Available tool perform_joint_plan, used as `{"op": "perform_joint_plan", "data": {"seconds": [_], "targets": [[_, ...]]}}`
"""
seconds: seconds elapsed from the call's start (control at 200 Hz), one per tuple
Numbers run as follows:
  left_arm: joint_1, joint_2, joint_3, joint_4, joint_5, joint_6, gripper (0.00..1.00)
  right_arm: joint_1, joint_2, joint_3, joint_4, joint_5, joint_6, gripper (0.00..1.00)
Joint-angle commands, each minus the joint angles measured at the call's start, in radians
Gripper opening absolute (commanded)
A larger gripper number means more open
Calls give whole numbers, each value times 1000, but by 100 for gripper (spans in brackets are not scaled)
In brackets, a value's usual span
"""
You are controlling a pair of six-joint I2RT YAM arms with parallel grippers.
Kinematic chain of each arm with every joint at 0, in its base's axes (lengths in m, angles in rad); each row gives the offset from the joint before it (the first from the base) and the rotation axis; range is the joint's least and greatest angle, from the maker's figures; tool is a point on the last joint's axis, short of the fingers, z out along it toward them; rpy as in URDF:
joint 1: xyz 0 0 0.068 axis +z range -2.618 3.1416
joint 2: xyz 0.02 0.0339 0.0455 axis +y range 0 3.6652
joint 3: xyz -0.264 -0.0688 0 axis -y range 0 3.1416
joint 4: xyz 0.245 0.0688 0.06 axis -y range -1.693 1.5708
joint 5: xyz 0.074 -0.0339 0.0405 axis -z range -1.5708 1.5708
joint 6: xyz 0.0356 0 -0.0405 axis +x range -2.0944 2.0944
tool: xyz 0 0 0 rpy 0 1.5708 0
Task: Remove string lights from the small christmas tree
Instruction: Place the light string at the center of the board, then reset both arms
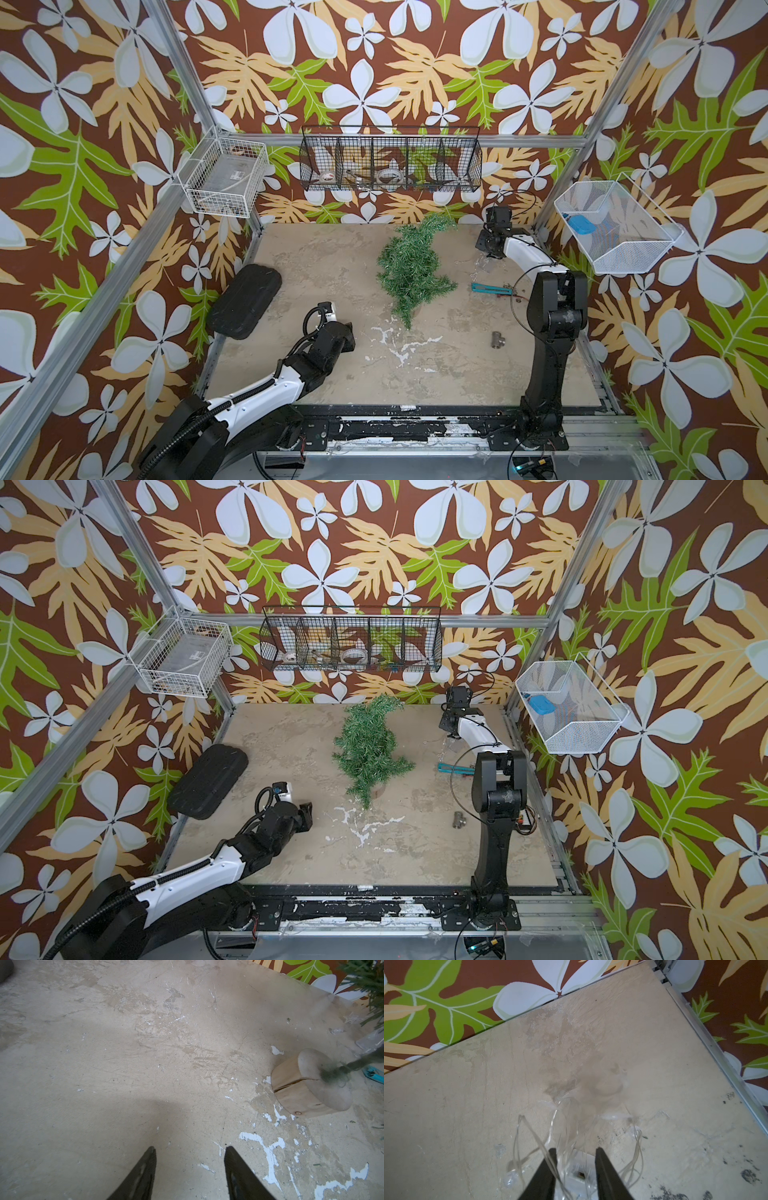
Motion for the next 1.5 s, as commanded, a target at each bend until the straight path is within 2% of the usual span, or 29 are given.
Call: {"op": "perform_joint_plan", "data": {"seconds": [0.0,0.14,0.315,0.435,0.51,0.681,0.776,0.896,1.001,1.086,1.161,1.271,1.366,1.496], "targets": [[3,-3,1,10,-4,8,56,-7,-20,10,-19,38,30,48],[3,-2,1,11,-5,8,56,-7,-43,14,-27,-6,44,55],[3,-10,-3,10,-5,6,56,-6,-94,6,-32,-43,68,57],[3,-10,-4,14,-8,5,61,12,-159,-26,-22,-84,77,60],[3,-12,-6,14,-14,1,64,36,-223,-80,12,-93,66,66],[4,-28,-15,17,-17,-5,69,70,-416,-292,134,-130,42,78],[3,-41,-25,30,-14,-5,83,73,-551,-471,241,-130,23,83],[4,-50,-35,42,-11,-6,99,74,-692,-717,392,-46,-28,87],[3,-56,-39,49,-6,-7,100,73,-755,-887,496,23,-63,88],[3,-59,-43,54,-2,-6,100,73,-761,-953,542,49,-68,88],[4,-59,-45,55,2,-6,100,67,-725,-944,550,66,-47,91],[3,-59,-45,55,7,-4,100,6,-603,-803,454,-98,-73,92],[3,-62,-45,54,5,-4,100,-27,-464,-641,361,-156,-102,92],[3,-71,-49,55,4,-6,100,-49,-330,-504,349,-222,-132,90]]}}
